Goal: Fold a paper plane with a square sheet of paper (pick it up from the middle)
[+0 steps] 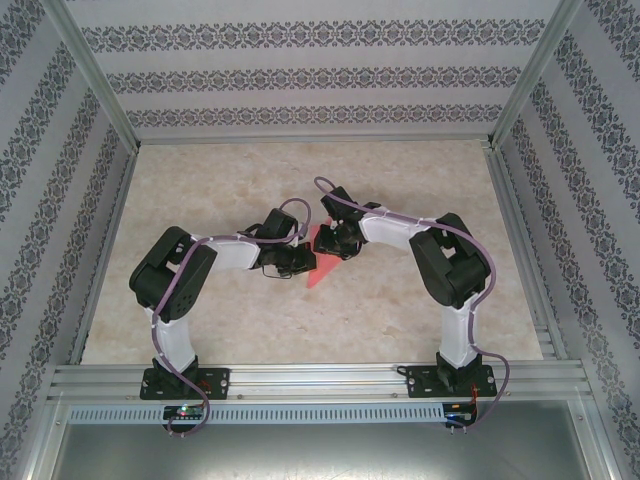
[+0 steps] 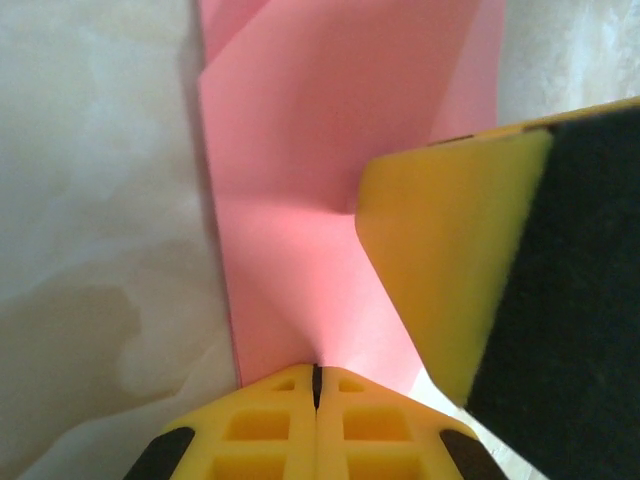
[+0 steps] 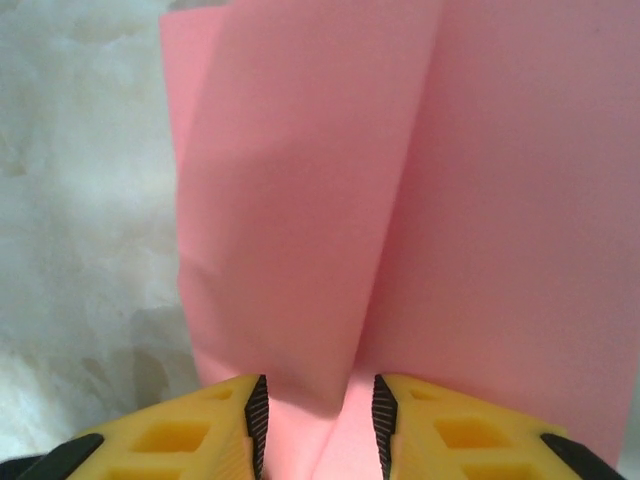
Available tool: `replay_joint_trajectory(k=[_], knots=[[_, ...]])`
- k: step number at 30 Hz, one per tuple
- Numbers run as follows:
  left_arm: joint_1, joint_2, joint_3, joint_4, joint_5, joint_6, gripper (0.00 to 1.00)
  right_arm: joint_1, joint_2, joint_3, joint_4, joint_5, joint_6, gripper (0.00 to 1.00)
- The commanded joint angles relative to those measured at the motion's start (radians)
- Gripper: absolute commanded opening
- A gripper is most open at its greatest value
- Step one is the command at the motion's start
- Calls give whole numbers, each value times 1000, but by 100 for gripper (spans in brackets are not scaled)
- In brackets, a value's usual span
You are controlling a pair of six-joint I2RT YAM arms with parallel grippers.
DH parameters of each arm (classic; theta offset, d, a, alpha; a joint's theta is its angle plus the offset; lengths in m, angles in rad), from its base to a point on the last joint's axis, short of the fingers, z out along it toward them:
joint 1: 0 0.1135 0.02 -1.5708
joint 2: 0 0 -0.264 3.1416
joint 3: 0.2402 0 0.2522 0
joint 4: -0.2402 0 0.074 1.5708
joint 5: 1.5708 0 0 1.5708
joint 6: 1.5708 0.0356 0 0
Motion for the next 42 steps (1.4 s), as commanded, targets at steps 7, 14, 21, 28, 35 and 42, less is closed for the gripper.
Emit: replay_joint_trajectory(k=[7, 14, 21, 28, 35, 42], knots=[[-26, 98, -31, -214, -81, 54, 0, -29, -205, -120, 64, -93, -26, 32], [-28, 102, -28, -225, -85, 59, 0, -37, -135, -181, 233, -225, -45, 5], [-28, 100, -24, -227, -83, 57, 0, -37, -69, -169, 262, -248, -64, 0], [-29, 98, -23, -236, -81, 56, 0, -38, -26, -179, 262, -230, -91, 0], [-28, 92, -30, -257, -83, 64, 0, -61, -1, -195, 268, -205, -116, 0], [-29, 92, -37, -279, -83, 75, 0, -105, 19, -171, 258, -195, -148, 0]])
